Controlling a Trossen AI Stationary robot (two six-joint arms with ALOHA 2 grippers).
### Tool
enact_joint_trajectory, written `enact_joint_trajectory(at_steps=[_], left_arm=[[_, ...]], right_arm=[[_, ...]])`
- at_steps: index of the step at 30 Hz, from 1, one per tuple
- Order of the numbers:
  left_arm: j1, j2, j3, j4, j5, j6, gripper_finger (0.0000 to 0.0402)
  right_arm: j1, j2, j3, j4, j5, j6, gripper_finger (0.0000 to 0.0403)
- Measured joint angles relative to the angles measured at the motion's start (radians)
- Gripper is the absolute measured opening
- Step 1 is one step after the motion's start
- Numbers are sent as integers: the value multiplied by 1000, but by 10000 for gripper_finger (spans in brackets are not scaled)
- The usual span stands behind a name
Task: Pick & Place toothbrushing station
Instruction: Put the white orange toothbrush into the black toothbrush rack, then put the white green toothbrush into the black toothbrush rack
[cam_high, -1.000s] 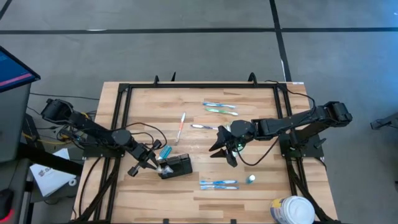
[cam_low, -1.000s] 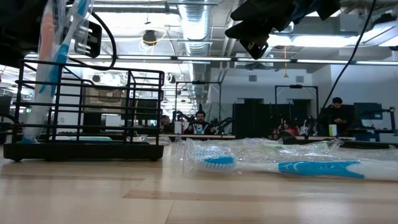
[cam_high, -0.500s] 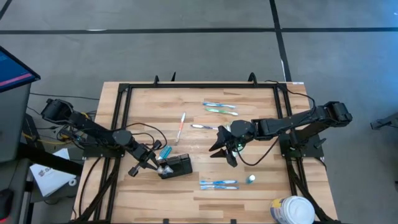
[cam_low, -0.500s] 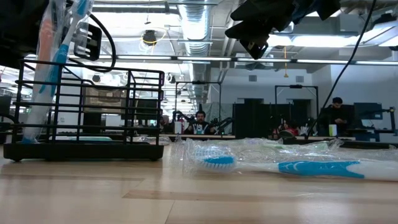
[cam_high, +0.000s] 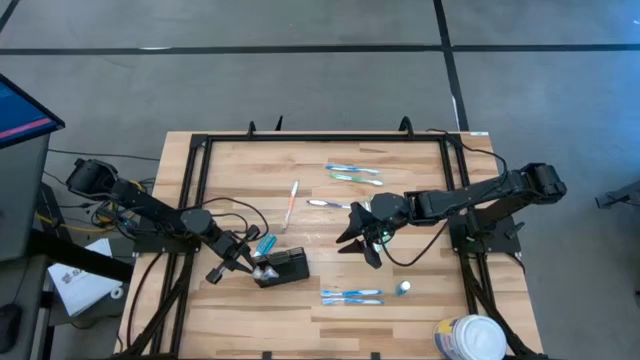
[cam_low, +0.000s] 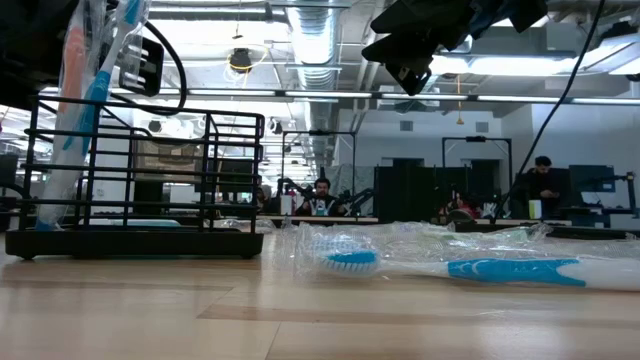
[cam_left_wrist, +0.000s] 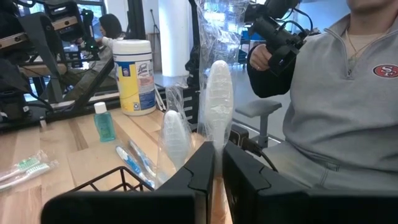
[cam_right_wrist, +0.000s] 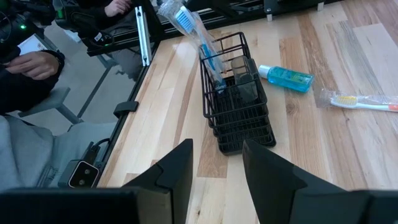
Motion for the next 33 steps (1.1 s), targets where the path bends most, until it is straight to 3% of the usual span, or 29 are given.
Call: enact_joint_trajectory(at_steps=[10,23,33], left_arm=[[1,0,0,7,-9,-24,23],[1,0,0,20,-11,-24,124],[1,-80,0,33,-14,-24,135]], right_arm=[[0,0,0,0,0,0,131],[0,0,0,0,0,0,131],[0,0,0,0,0,0,131]])
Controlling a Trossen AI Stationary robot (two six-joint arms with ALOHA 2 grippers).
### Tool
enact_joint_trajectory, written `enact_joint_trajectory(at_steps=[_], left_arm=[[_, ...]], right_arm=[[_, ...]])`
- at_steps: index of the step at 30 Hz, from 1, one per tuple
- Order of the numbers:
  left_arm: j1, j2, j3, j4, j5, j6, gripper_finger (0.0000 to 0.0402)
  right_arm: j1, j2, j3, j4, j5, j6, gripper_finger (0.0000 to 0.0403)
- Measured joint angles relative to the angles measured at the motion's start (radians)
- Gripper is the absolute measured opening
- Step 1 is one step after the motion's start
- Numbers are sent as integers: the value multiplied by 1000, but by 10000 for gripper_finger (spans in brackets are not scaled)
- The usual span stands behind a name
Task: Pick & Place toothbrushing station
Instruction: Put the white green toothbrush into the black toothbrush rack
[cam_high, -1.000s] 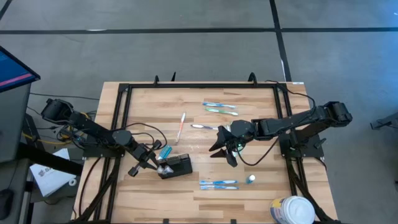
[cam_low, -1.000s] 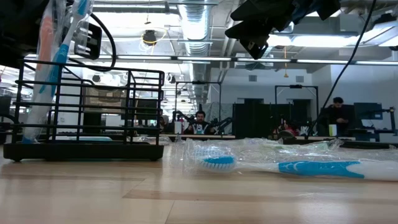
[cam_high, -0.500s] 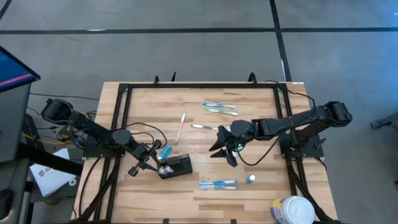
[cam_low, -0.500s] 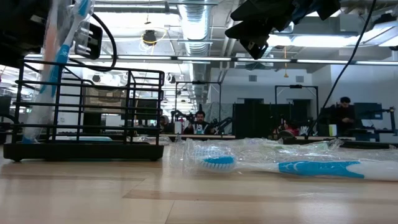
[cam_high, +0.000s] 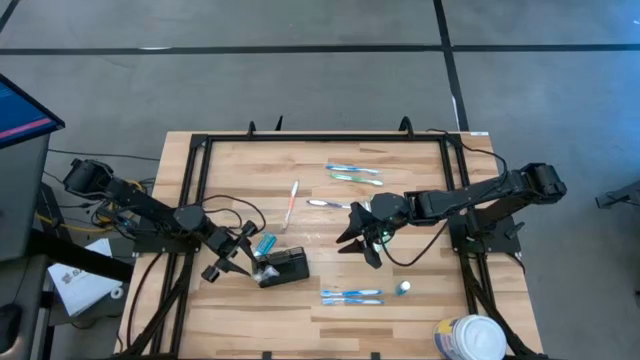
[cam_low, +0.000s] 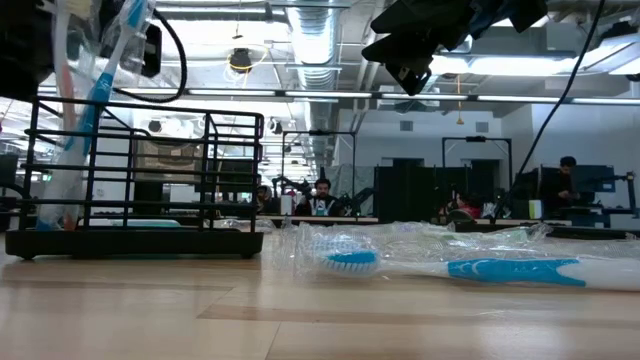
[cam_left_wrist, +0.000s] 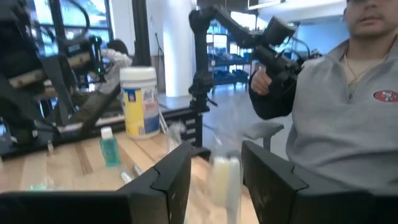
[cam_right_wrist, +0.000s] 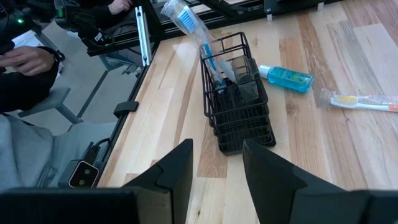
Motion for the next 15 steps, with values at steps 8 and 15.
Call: enact_joint_trajectory(at_steps=[8,15], left_arm=[[0,-57,0,1,-162,27,122],[1,-55,0,-3,-496,25,110]], right_arm=[[0,0,0,0,0,0,131],[-2,0,0,-1,0,0,131]])
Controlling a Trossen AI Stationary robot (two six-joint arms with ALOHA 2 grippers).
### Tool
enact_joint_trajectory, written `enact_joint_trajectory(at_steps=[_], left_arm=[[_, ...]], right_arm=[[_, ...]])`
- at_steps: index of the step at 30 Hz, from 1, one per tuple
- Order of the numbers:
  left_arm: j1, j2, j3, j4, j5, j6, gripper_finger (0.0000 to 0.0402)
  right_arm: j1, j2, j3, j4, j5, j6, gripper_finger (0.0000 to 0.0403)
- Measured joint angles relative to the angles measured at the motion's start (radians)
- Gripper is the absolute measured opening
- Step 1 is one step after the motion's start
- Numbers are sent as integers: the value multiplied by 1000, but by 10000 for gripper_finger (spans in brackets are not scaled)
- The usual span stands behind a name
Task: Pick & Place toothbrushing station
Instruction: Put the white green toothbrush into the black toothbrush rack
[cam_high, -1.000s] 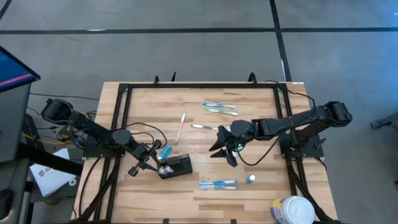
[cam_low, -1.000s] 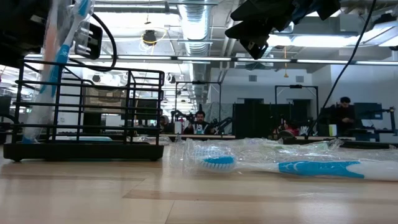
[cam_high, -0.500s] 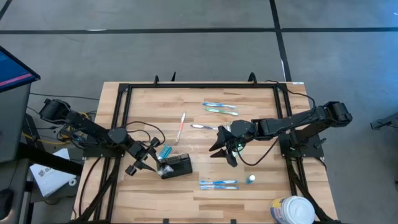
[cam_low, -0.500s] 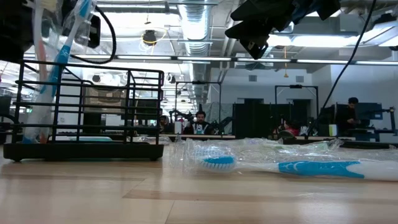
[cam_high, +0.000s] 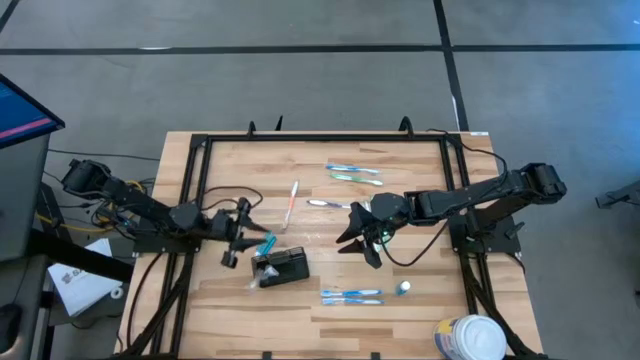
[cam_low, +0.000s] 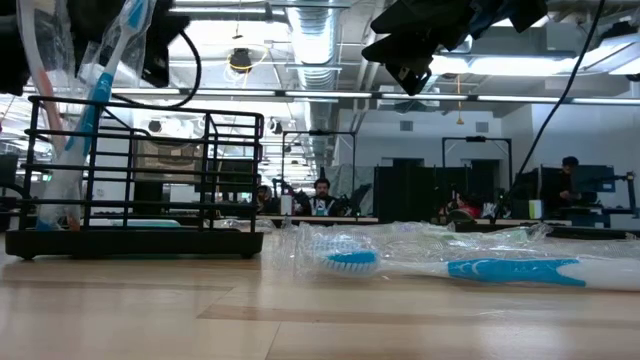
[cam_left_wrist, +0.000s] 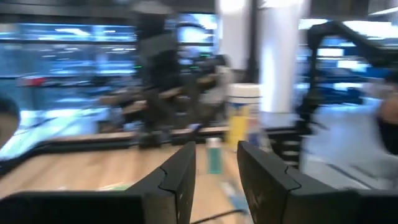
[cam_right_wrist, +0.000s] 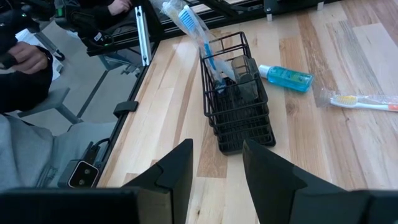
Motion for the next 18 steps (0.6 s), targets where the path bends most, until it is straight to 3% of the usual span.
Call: enact_joint_trajectory(at_steps=[6,13,18], left_arm=[[35,0,0,-18,-128,-75,106],[154,0,0,-109,-135,-208,106],[231,0,0,-117,-120,-212,106]], right_arm=[[-19,0,0,0,27,0,131],[-93,0,0,-28,53,16,131],[-163,0,0,-95,53,26,131]])
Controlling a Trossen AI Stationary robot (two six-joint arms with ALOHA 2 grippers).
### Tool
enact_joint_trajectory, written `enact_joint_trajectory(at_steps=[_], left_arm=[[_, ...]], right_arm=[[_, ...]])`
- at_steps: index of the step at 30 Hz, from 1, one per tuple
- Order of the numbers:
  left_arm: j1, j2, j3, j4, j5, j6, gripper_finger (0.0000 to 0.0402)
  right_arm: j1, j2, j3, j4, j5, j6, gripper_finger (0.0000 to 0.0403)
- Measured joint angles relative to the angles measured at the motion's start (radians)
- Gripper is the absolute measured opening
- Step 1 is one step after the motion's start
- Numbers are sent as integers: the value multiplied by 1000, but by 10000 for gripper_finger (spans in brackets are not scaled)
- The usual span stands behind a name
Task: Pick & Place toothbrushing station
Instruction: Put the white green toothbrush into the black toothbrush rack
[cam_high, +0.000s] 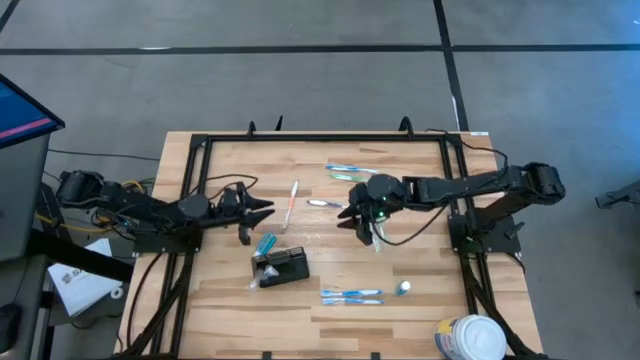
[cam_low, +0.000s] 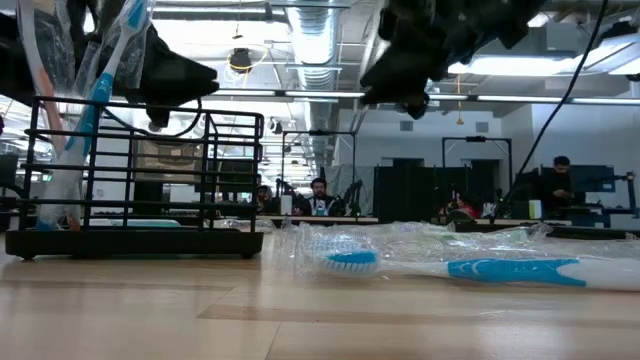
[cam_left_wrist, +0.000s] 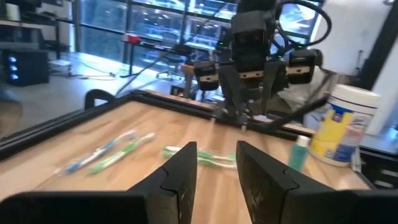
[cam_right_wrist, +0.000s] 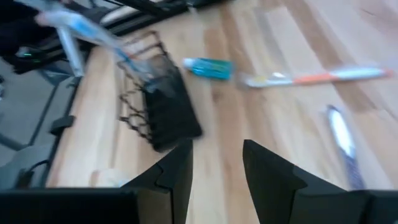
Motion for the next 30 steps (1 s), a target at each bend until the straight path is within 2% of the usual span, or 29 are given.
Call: enact_joint_trajectory(at_steps=[7,14,19,30], left_arm=[[115,0,0,-42,119,-58,106],[192,1,3,-65,169,-60,106],[222,1,3,-65,198,-60,106],[228,1,3,-67,202,-60,106]], right_arm=[[-108,0,0,-132,0,-7,131],[-203,0,0,-229,3,-65,131],[-267,0,0,-304,8,-88,131],[-357,0,0,-482,105,-178,131]])
